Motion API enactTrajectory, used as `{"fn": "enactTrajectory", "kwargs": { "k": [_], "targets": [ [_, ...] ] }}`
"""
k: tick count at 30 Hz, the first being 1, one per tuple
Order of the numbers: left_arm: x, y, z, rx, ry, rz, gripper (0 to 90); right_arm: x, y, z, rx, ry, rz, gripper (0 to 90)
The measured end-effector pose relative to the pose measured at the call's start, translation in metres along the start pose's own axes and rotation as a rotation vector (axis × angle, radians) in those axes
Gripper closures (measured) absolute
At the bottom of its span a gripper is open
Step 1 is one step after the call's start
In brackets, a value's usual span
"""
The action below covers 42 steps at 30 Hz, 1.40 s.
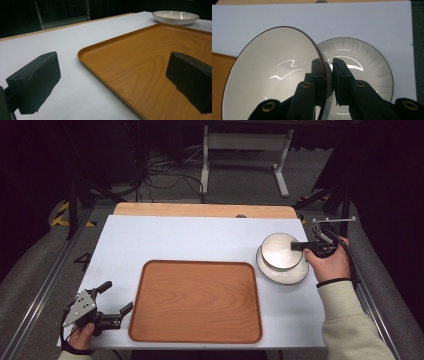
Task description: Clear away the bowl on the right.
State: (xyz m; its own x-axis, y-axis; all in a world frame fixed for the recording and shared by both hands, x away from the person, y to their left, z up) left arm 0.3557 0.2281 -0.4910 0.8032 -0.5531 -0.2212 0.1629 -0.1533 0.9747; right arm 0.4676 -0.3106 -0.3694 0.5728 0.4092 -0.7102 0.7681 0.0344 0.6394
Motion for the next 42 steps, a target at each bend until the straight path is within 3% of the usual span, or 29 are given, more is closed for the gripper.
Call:
{"fn": "enactTrajectory", "kwargs": {
  "k": [15, 17, 22, 38, 42],
  "targets": [
    [0.0, 0.0, 0.0, 0.001, -0.001, 0.0, 0.2, 0.018, -0.003, -0.059, -0.066, 0.088, -0.049, 80.5],
    [0.0, 0.0, 0.0, -0.001, -0.001, 0.0, 0.3, 0.023, -0.004, -0.073, -0.079, 0.109, -0.061, 80.5],
    [0.0, 0.0, 0.0, 0.0, -0.002, 0.0, 0.2, 0.03, -0.007, -0.095, -0.103, 0.141, -0.081, 80.5],
    [0.0, 0.0, 0.0, -0.002, -0.003, -0.004, 0.2, 0.051, -0.013, -0.143, -0.144, 0.235, -0.113, 80.2],
    [0.0, 0.0, 0.0, 0.001, -0.004, -0.004, 0.3, 0.055, -0.014, -0.156, -0.142, 0.277, -0.113, 80.2]
  ]
}}
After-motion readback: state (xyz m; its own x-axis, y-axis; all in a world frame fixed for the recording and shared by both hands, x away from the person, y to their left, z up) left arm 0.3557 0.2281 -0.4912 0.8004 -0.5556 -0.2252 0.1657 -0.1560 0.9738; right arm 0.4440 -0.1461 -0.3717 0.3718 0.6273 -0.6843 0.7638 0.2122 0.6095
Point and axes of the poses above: each handheld gripper's, and its own axes: x roughly forward along the jaws, y roughly out of its top, z roughly to its right, the point moved 8 cm from there along x, roughly forward along the jaws, and after that the axes turned 7 degrees about y, right-handed, at the moved point
